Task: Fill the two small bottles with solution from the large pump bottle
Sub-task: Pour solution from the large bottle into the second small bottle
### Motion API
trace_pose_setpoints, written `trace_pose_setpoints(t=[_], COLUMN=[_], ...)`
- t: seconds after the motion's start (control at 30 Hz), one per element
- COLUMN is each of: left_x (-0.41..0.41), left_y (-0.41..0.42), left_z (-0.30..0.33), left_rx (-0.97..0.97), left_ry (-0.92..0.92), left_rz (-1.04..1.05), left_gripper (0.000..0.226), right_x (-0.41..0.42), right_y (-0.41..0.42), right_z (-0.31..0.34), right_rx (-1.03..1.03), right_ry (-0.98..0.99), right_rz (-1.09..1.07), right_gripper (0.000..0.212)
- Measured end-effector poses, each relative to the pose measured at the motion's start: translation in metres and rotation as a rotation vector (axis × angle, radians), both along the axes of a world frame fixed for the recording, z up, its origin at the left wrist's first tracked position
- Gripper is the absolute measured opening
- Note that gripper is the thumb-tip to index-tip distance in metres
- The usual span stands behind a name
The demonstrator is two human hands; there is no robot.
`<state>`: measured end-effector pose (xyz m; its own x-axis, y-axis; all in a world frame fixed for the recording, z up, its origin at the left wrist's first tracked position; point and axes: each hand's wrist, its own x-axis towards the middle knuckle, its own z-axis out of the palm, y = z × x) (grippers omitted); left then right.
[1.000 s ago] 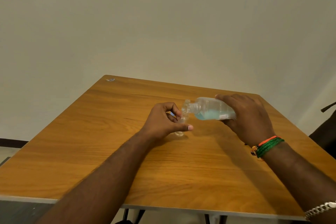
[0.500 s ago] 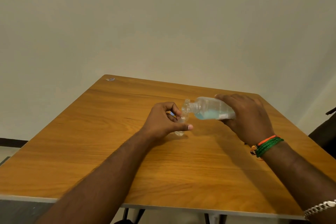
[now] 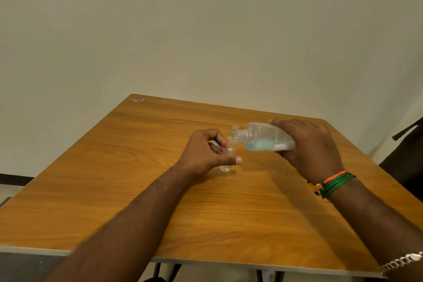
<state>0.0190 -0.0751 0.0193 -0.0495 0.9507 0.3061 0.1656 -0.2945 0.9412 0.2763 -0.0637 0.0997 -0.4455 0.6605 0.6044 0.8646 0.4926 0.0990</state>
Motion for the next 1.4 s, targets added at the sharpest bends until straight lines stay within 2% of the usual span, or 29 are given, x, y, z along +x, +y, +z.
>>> trace_pose_setpoints(t=[1.4], left_x=[0.0002], left_y=[0.0], left_z=[0.0], left_rx=[-0.022], left_ry=[-0.006], left_rz=[0.014], left_gripper=[0.046], right_x=[-0.0015], right_y=[0.0001], right_z=[0.0022], right_rx=[0.041], right_ry=[-0.028], right_rz=[-0.006], right_gripper=[0.066])
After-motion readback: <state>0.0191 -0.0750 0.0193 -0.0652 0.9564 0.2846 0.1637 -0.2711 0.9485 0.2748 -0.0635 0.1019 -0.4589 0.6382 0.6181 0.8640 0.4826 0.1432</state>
